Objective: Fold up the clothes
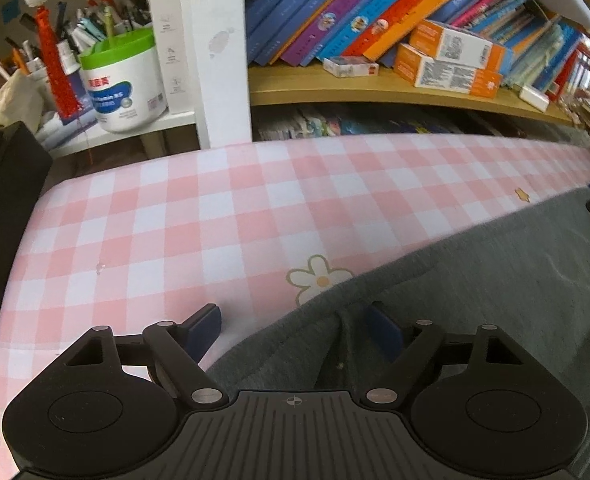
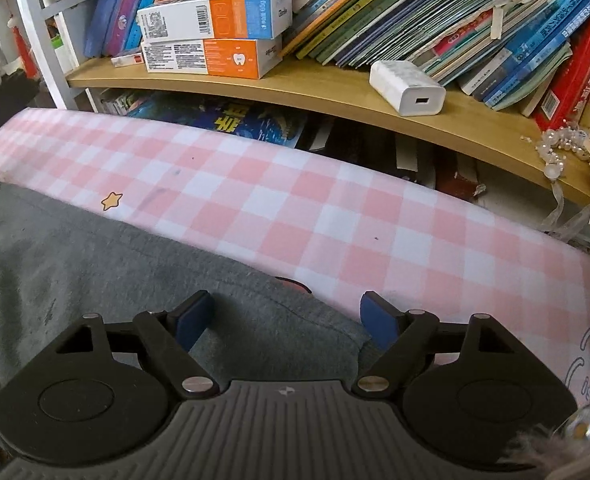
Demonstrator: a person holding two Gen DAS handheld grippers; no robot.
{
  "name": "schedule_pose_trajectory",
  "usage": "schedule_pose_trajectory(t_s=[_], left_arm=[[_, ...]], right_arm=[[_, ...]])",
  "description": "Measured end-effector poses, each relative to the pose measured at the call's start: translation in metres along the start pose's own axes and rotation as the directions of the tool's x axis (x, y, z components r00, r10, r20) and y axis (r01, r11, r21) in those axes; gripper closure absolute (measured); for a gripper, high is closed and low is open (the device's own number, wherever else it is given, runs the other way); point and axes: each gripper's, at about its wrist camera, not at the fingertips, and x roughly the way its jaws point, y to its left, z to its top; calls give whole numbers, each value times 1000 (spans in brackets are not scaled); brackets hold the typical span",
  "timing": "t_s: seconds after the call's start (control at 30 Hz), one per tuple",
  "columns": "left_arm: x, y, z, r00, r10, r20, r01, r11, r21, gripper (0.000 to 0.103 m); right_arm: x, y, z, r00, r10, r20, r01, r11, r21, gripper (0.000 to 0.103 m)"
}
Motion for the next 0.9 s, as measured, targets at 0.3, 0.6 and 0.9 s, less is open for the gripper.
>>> schedule_pose_trajectory(t_s=[0.3, 0.6, 0.9], left_arm=[[-7, -3, 1, 997, -62, -54, 64, 997, 39, 61], [-23, -23, 0, 999, -25, -34, 29, 994, 107, 93], [-76, -41, -2, 989, -7, 146, -12, 992, 129, 93]], right_arm=[[-13, -7, -1, 997, 67, -42, -68, 998, -12, 74], [-29, 13, -7, 1000, 8, -14, -8, 1000, -4, 92], [-87, 29, -13, 977, -120, 174, 121, 993, 9, 92]])
